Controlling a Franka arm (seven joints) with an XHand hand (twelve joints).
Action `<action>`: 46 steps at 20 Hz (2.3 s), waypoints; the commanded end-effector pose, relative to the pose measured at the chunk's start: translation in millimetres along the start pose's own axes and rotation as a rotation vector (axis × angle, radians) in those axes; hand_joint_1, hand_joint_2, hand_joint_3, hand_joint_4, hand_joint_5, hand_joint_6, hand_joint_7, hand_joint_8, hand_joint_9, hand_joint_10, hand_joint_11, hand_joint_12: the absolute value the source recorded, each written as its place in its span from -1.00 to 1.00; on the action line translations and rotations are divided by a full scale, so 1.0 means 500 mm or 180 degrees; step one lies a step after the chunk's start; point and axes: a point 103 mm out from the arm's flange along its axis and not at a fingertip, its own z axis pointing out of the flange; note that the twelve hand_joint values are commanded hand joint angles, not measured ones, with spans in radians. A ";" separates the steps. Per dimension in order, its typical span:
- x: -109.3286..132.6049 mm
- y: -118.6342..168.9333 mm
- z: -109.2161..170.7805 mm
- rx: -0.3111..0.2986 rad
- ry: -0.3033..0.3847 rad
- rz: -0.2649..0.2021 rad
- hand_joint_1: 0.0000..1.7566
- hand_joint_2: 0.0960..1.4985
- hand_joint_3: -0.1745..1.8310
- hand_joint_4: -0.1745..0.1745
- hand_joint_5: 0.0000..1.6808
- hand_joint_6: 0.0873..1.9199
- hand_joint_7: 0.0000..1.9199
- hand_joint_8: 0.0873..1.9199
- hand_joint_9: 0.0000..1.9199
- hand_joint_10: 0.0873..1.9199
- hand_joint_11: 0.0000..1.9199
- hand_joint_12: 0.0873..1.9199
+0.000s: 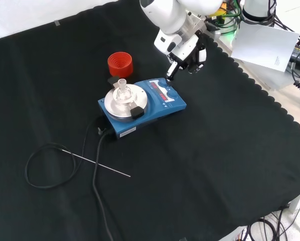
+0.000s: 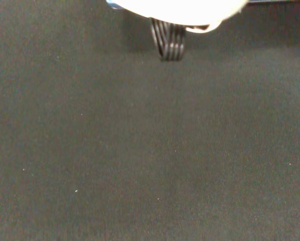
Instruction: Turn on the heater.
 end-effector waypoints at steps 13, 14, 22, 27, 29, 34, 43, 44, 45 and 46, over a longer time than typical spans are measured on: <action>-0.010 0.004 0.026 0.0345 -0.0026 0.0043 0.64 -0.21 0.27 -0.21 -0.67 -0.45 0.72 0.59 0.77 0.72 0.36 0.43; -0.010 0.003 0.027 0.0353 -0.0033 0.0040 0.64 -0.21 0.27 -0.22 -0.66 -0.45 0.72 0.59 0.77 0.72 0.36 0.43; -0.007 0.008 0.030 0.0439 -0.0067 0.0010 0.65 -0.22 0.28 -0.21 -0.66 -0.45 0.72 0.58 0.77 0.71 0.37 0.43; -0.003 0.014 0.031 0.0480 -0.0086 0.0003 0.65 -0.22 0.28 -0.21 -0.66 -0.45 0.73 0.58 0.77 0.71 0.37 0.43; 0.000 0.014 0.031 0.0479 -0.0102 0.0014 0.65 -0.22 0.28 -0.21 -0.66 -0.45 0.73 0.58 0.77 0.71 0.37 0.43; 0.001 0.017 0.031 0.0505 -0.0118 0.0028 0.65 -0.23 0.29 -0.21 -0.66 -0.45 0.73 0.57 0.77 0.71 0.37 0.43; -0.002 0.025 0.030 0.0550 -0.0138 0.0034 0.65 -0.23 0.30 -0.21 -0.65 -0.44 0.73 0.57 0.77 0.71 0.37 0.43; -0.002 0.025 0.030 0.0553 -0.0136 0.0036 0.65 -0.23 0.30 -0.21 -0.65 -0.44 0.73 0.57 0.77 0.71 0.37 0.43; -0.002 0.026 0.030 0.0557 -0.0135 0.0038 0.65 -0.23 0.30 -0.21 -0.65 -0.44 0.73 0.57 0.77 0.71 0.37 0.43; -0.003 0.026 0.030 0.0560 -0.0136 0.0040 0.65 -0.23 0.30 -0.21 -0.65 -0.44 0.73 0.57 0.77 0.71 0.37 0.43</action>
